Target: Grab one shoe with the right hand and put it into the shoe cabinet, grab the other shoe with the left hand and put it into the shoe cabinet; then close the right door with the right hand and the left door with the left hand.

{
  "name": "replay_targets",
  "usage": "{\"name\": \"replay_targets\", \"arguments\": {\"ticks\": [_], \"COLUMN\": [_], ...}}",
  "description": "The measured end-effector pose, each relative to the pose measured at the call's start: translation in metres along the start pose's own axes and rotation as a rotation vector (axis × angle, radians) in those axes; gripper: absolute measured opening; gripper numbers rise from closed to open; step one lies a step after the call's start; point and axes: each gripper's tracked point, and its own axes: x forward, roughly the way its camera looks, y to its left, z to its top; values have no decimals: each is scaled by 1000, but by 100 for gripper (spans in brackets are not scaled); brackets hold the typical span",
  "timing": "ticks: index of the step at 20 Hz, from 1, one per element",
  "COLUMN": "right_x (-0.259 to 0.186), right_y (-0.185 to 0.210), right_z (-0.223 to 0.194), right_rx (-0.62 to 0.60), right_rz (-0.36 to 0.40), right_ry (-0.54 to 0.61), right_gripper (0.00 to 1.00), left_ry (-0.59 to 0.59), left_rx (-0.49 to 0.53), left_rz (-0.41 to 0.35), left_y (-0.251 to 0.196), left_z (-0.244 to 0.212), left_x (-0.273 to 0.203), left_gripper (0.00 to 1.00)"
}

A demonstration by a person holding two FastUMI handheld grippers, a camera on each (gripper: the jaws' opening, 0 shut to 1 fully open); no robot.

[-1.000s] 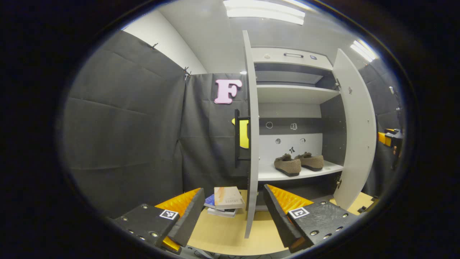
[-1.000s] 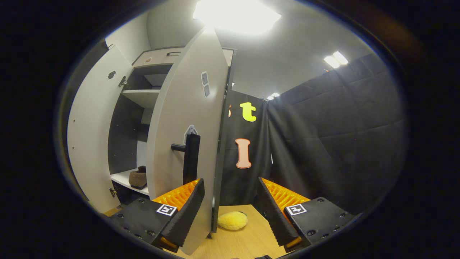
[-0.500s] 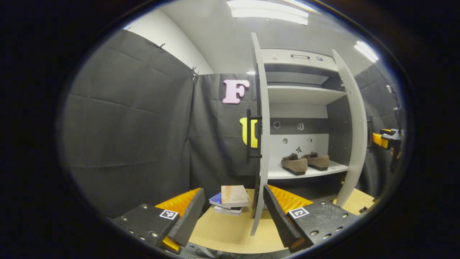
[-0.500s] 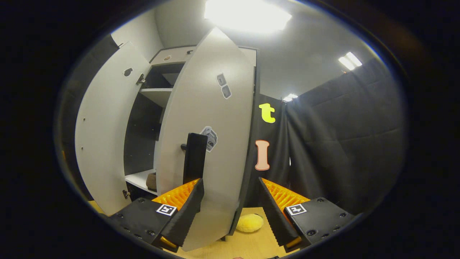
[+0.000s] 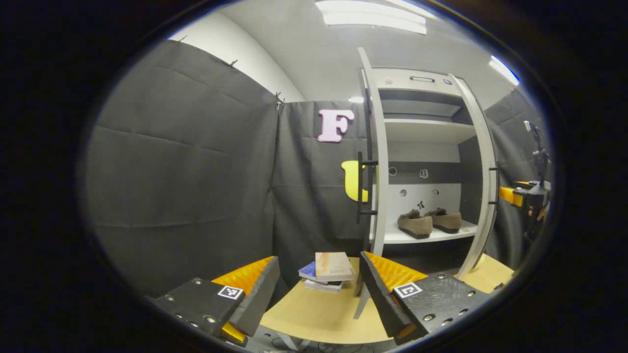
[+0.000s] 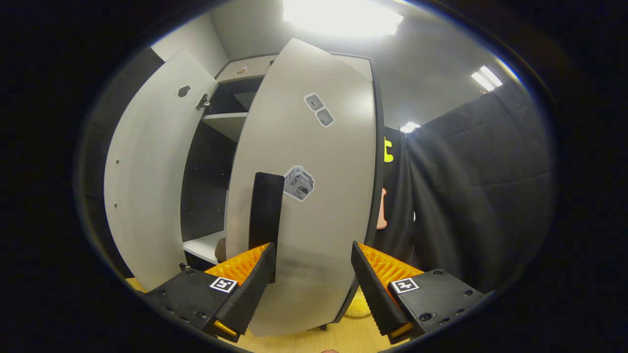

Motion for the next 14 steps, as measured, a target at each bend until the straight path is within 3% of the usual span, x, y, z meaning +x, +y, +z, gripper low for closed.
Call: {"name": "replay_targets", "arguments": {"ticks": [3, 14], "right_x": [-9, -76], "right_y": [-14, -110], "right_z": [0, -25], "right_rx": [18, 59], "right_rz": [-23, -171], "right_ry": [-8, 4], "right_gripper": [98, 98], "left_ry": [-12, -102], "left_rx": [4, 17], "left_rz": [13, 32], "left_y": [4, 13], "left_z": [7, 58], "left_x": [5, 109], "left_gripper": [100, 100]}}
